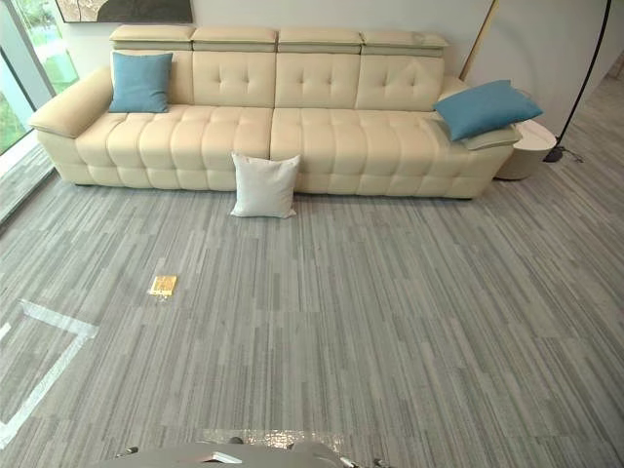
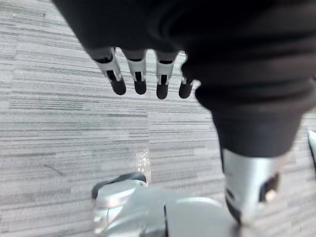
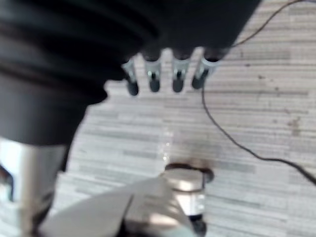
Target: Pick up cushions and gather them together orderly.
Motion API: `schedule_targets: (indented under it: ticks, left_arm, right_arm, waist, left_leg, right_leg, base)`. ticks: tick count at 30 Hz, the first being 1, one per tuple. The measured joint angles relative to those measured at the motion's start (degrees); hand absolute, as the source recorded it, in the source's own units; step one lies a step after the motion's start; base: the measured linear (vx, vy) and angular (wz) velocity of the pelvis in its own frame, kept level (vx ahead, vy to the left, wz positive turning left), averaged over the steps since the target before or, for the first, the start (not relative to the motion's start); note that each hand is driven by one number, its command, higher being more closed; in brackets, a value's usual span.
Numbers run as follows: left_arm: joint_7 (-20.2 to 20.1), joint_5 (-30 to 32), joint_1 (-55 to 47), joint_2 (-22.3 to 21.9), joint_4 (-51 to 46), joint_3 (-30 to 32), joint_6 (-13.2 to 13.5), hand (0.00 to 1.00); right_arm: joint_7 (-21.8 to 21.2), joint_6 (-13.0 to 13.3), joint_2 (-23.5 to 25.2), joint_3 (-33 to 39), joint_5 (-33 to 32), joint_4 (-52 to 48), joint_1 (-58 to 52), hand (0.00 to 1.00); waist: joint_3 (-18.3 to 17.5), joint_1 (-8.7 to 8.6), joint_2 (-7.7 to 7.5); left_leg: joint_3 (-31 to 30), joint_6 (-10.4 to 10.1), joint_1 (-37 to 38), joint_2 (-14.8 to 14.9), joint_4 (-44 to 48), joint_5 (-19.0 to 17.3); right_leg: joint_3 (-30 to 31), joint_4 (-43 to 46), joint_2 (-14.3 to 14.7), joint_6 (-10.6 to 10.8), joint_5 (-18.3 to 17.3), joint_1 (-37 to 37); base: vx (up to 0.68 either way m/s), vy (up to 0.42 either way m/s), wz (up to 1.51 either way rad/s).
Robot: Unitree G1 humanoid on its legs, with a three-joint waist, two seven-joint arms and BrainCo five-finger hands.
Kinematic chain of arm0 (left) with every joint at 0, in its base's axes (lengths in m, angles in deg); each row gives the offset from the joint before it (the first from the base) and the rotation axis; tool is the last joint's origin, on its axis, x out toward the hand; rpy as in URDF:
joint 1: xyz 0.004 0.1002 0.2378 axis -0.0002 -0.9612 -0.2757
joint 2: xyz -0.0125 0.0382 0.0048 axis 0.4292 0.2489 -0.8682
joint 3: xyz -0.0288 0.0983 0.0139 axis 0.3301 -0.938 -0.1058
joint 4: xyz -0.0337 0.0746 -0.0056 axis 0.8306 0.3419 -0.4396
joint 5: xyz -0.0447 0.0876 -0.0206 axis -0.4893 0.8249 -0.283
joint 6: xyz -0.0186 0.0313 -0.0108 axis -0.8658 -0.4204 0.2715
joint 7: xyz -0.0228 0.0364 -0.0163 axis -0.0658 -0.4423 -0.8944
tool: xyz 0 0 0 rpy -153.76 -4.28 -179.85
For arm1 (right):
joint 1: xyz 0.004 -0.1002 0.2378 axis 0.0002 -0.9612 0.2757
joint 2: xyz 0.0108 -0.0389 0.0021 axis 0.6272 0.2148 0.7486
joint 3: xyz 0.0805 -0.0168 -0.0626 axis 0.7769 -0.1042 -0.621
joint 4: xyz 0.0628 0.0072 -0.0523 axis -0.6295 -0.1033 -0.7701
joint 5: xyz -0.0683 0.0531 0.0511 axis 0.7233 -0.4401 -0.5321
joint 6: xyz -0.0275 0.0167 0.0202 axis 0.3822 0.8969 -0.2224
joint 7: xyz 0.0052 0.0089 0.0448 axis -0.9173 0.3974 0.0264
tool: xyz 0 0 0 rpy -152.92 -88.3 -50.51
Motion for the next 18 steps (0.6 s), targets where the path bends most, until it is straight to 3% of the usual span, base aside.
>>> schedule_targets:
  ticks: [10,18]
  left_arm:
    - [0.1,0.0,1.2,-0.9,0.7,3.0,0.2,0.00]
    - [0.1,-0.1,1.5,-1.0,1.4,3.3,0.7,0.00]
  right_arm:
    - [0.1,0.0,0.8,2.6,0.3,0.2,3.3,0.00]
    - [0.2,0.0,0.8,2.6,0.4,0.2,4.2,0.00]
  waist:
    - [3.1,-0.01,0.16]
    - [3.4,0.01,0.27]
  left_leg:
    - [-0.1,0.1,3.2,0.0,-1.2,0.5]
    - [-0.1,0.1,3.5,0.0,-1.6,0.5]
  right_leg:
    - [-1.4,-2.4,0.1,0.0,0.4,4.1]
    - [-2.3,-3.2,0.1,0.4,0.1,4.6]
  base:
    - [0.08,-0.015,0.03]
    - [-0.06,-0.023,0.03]
